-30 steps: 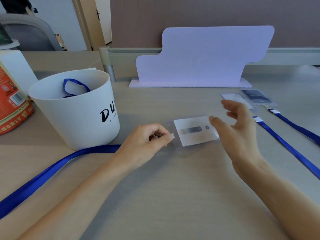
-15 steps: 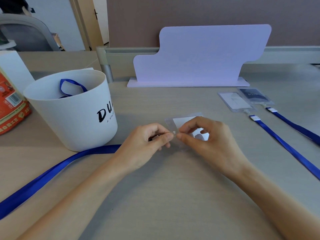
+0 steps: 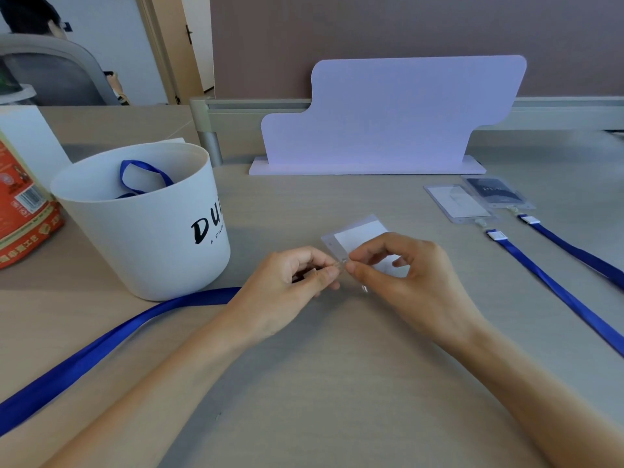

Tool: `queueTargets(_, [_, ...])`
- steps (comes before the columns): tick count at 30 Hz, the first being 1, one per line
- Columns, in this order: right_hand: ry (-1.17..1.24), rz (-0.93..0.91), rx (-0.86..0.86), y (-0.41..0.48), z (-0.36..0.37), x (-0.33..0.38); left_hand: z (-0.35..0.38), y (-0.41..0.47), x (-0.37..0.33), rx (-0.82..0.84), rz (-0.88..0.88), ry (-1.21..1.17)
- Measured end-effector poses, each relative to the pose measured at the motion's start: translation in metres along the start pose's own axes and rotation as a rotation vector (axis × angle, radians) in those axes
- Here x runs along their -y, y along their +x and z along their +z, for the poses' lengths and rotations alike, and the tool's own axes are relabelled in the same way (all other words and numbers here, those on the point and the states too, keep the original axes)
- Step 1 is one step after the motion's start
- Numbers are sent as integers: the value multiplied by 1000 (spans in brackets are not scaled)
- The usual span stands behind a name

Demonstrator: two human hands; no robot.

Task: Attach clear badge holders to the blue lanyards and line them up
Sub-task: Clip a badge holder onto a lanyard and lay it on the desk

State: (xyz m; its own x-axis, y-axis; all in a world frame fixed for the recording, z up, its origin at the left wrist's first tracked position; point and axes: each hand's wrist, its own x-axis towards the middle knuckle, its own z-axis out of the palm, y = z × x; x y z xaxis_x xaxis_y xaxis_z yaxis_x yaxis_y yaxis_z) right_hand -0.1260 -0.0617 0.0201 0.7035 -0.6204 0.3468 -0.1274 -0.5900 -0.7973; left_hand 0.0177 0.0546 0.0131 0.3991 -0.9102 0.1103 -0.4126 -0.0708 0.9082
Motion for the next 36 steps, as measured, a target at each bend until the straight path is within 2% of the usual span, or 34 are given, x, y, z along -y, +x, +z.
queueTargets(12, [15,5,15,-3,3,3,1,-4,2,-62,120,108])
queueTargets(36, [24,52,26,-2,10,1,0,-4,2,-109,80,164])
